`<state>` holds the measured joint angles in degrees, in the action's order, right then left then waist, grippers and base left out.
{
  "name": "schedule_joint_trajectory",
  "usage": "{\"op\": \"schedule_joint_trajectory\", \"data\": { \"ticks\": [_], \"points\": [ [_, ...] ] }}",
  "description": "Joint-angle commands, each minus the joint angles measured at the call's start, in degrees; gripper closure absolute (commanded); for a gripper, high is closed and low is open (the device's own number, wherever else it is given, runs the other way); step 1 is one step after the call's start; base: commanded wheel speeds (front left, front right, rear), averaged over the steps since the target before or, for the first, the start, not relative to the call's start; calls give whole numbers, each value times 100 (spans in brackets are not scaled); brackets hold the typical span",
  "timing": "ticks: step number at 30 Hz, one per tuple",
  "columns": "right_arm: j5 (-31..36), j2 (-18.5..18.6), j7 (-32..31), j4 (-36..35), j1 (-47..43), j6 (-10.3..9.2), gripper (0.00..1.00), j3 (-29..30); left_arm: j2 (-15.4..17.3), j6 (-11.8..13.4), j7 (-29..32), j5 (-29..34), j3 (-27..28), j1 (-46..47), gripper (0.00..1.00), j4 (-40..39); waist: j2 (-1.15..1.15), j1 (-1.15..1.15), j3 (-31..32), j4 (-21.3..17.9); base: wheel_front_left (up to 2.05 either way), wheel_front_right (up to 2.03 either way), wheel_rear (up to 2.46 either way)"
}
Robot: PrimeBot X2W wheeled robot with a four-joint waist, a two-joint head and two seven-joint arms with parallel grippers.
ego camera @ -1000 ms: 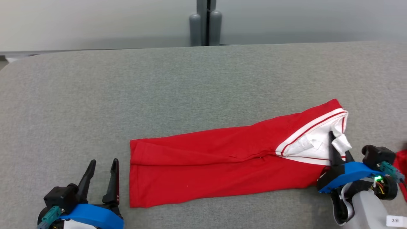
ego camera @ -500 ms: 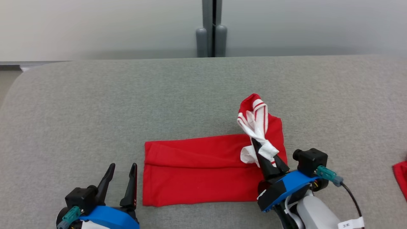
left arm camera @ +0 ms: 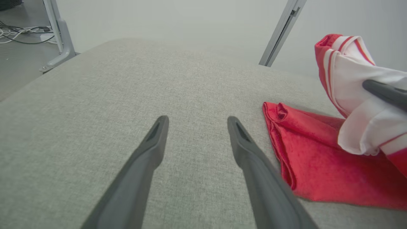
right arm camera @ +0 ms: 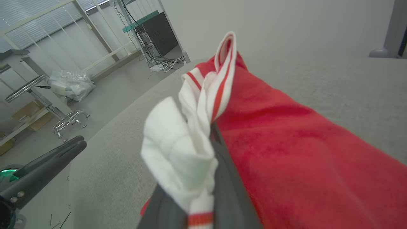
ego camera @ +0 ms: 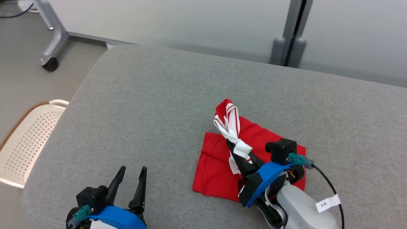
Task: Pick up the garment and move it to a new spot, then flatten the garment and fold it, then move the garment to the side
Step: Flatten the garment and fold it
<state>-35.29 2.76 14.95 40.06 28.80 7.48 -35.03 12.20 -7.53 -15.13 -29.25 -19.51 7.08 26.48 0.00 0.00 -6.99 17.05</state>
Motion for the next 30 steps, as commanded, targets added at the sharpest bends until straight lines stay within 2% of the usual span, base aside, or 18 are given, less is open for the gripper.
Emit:
{"op": "schedule_joint_trajectory", "data": {
  "ticks": [1,2,3,4,7,10,21,26,30],
  "points": [
    [-96,32,26,71,138,2,100,-31,-13,8,3,-9,-59,83,0,18,0,0,-113,189,0,0,0],
    [-145,29,26,77,153,2,71,-76,-7,8,3,-15,-56,82,0,20,0,0,-112,205,0,0,0],
    [-188,31,27,67,160,2,5,-95,-8,9,3,-14,-51,79,0,23,0,0,-107,209,0,0,0],
    [-216,32,27,32,175,2,0,-90,0,9,3,-3,-26,64,0,21,0,0,-102,189,0,0,0],
    [-199,34,27,-133,169,1,0,91,9,9,3,65,77,19,0,-12,0,0,-87,23,0,0,0],
    [91,34,27,-327,14,1,0,520,3,9,3,155,195,-31,0,-40,0,0,-53,-245,0,0,0],
    [1837,23,27,-1169,-1047,1,0,2856,-175,9,3,737,1028,-98,0,-190,0,0,21,-1303,0,0,0],
    [2245,20,26,-1359,-1529,2,0,3309,-230,9,3,962,1289,-203,0,-185,0,0,46,-1614,0,0,0],
    [2407,20,27,-1416,-1821,2,0,3448,-276,9,3,1146,1451,-270,0,-163,0,0,113,-1767,0,0,0]
  ]
}}
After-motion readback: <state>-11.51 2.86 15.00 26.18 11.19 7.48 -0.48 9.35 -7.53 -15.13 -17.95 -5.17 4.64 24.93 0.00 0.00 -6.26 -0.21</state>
